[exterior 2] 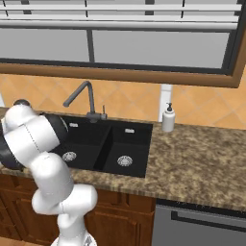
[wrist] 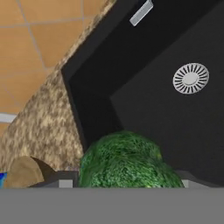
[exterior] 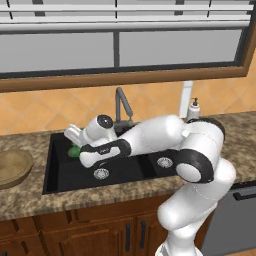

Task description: Pick the broccoli from the sink and place it in the bowl. Then pick the bowl and place it in the microwave. Then close the microwave door and press the start button.

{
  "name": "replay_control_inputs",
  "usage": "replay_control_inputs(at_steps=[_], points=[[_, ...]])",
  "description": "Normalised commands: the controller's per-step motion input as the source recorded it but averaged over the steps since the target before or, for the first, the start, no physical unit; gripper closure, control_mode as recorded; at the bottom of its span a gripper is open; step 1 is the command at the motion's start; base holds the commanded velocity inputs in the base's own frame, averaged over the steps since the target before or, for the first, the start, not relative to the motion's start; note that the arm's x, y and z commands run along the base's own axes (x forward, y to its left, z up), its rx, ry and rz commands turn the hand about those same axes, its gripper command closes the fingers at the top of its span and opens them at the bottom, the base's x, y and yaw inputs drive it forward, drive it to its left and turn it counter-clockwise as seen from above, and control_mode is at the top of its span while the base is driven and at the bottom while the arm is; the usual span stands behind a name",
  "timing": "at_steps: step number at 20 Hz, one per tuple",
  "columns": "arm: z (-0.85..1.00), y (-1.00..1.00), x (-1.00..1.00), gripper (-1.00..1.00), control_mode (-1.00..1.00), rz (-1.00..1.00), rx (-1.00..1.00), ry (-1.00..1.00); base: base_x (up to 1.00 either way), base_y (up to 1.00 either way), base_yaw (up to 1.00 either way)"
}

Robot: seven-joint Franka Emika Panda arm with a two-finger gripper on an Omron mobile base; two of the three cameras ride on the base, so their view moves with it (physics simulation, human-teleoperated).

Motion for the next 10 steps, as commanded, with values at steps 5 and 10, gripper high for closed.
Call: replay_control_inputs(at_steps=[5,10], points=[[1.00,0.11,-0.13,1.00,-1.00,0.04,0.02,0.00,0.00,0.00,0.00],[0.71,0.54,-0.19,1.00,-1.00,0.08,0.03,0.11,0.00,0.00,0.00]])
